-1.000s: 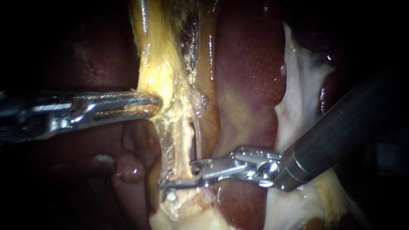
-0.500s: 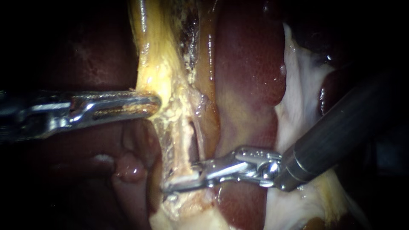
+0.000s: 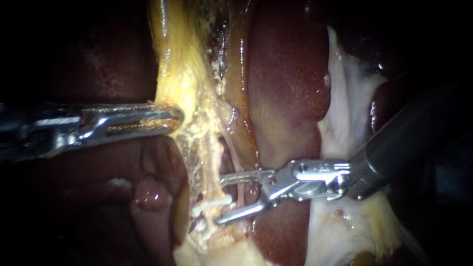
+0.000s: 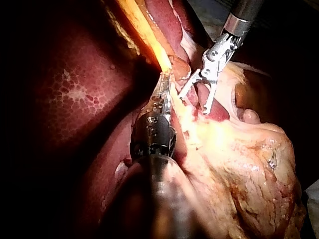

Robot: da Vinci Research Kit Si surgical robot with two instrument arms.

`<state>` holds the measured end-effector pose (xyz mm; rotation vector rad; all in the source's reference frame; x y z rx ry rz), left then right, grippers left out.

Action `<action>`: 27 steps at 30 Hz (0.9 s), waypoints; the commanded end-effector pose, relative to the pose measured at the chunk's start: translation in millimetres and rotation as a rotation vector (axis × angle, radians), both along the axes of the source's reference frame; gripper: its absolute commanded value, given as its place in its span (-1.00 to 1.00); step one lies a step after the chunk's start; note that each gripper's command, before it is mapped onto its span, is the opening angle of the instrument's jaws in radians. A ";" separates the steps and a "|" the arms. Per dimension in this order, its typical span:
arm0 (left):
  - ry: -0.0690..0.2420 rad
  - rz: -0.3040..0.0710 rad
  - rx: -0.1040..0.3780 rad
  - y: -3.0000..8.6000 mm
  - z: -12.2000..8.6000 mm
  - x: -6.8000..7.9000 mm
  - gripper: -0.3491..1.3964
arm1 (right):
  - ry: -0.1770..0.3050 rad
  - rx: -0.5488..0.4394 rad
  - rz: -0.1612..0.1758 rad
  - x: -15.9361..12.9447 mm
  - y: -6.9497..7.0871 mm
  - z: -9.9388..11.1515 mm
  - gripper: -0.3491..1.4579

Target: Going back first clip left tube

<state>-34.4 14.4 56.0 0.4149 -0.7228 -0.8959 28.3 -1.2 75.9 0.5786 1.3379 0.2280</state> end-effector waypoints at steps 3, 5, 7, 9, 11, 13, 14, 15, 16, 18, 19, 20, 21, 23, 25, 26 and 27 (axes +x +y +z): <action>0.000 0.000 0.000 0.1 0.3 0.1 -1.00 | 0.032 -0.033 0.020 -1.8 1.8 -2.2 0.05; 0.000 0.000 -0.001 0.1 0.5 0.1 -1.00 | 0.040 -0.053 0.037 -2.9 2.9 -3.6 0.05; 0.000 0.005 -0.006 0.1 0.7 0.1 -1.00 | 0.048 -0.071 0.048 -4.1 4.0 -5.2 0.05; 0.000 0.005 -0.007 0.0 1.0 0.1 -1.00 | 0.057 -0.084 0.061 -5.2 4.9 -6.6 0.05; 0.000 0.005 -0.008 0.0 1.2 0.1 -1.00 | 0.063 -0.088 0.065 -5.9 5.5 -7.7 0.05; 0.000 0.001 -0.004 0.1 1.5 0.2 -1.00 | 0.067 -0.100 0.072 -6.6 6.0 -8.8 0.05; 0.000 -0.003 -0.001 0.1 1.6 0.2 -1.00 | 0.066 -0.099 0.074 -6.9 6.2 -9.2 0.05; 0.000 -0.003 -0.001 0.0 1.8 0.2 -1.00 | 0.070 -0.102 0.075 -7.1 6.3 -9.6 0.05; 0.000 -0.007 0.002 0.0 2.0 0.2 -1.00 | 0.073 -0.106 0.076 -7.2 6.4 -9.9 0.05; 0.001 -0.015 0.008 -0.1 2.5 0.1 -1.00 | 0.073 -0.105 0.076 -7.3 6.4 -10.2 0.05; -0.001 -0.018 0.012 -0.2 3.0 0.1 -1.00 | 0.073 -0.105 0.076 -7.3 6.4 -10.3 0.05; -0.005 -0.018 0.017 -0.2 3.5 0.1 -1.00 | 0.073 -0.105 0.076 -7.3 6.3 -10.3 0.05; -0.006 -0.025 0.024 -0.3 4.1 0.1 -1.00 | 0.073 -0.105 0.076 -7.3 6.3 -10.3 0.05; -0.015 -0.028 0.039 -0.6 5.4 0.0 -1.00 | 0.073 -0.105 0.076 -7.3 6.3 -10.3 0.05; -0.024 -0.034 0.057 -0.9 7.1 -0.1 -1.00 | 0.073 -0.105 0.076 -7.4 6.3 -10.3 0.05; -0.027 -0.034 0.061 -1.0 7.9 -0.1 -1.00 | 0.075 -0.110 0.075 -7.4 6.3 -10.3 0.05; -0.026 -0.036 0.071 -1.2 8.8 -0.3 -1.00 | 0.075 -0.110 0.075 -7.4 6.3 -10.3 0.05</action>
